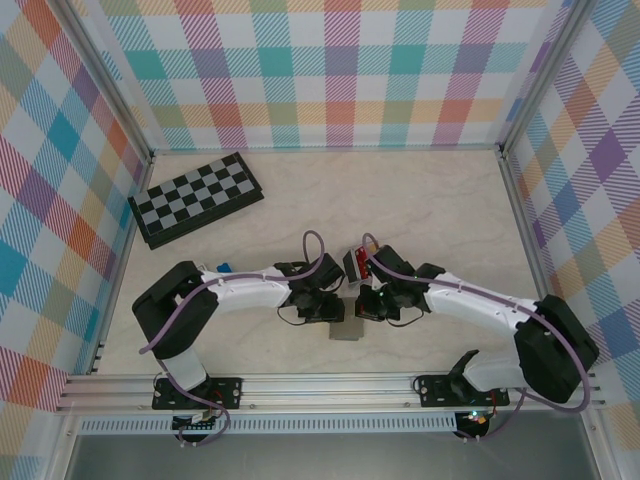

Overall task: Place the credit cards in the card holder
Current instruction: Close the button on the card holder.

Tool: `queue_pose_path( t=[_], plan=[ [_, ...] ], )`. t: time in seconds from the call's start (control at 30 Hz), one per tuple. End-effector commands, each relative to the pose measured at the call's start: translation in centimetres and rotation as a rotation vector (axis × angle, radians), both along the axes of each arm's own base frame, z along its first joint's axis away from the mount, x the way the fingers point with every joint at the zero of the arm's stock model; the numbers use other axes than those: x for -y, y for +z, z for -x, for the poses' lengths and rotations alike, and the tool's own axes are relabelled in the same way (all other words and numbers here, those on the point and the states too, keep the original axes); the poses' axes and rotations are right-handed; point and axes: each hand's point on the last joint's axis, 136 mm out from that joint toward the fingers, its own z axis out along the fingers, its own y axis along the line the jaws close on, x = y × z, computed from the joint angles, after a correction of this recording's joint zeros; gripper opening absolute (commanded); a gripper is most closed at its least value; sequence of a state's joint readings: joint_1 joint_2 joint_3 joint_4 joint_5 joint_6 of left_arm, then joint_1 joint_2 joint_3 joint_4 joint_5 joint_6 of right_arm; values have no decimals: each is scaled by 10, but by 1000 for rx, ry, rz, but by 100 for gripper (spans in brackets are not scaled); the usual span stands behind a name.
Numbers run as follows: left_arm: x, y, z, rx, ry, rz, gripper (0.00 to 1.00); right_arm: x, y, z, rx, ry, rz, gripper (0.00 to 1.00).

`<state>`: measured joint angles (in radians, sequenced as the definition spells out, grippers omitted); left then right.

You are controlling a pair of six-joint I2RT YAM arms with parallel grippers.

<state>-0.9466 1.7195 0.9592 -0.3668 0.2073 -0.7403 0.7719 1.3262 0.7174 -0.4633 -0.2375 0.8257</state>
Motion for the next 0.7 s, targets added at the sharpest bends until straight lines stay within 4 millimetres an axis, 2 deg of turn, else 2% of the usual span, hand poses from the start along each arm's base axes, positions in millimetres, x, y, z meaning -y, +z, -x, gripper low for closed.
queue_pose_path(
  t=[0.0, 0.33, 0.43, 0.67],
  plan=[
    [-1, -16, 10, -17, -8, -35, 39, -12, 7, -5, -4, 23, -35, 2],
    [0, -11, 9, -5, 1, -10, 38, -8, -13, -6, -34, -28, -1, 0],
    [0, -12, 10, -10, 2, -9, 38, -14, -15, -6, -45, -19, -29, 0],
    [-2, -12, 10, -8, 4, -15, 38, -13, -21, -1, -75, -8, -13, 0]
  ],
)
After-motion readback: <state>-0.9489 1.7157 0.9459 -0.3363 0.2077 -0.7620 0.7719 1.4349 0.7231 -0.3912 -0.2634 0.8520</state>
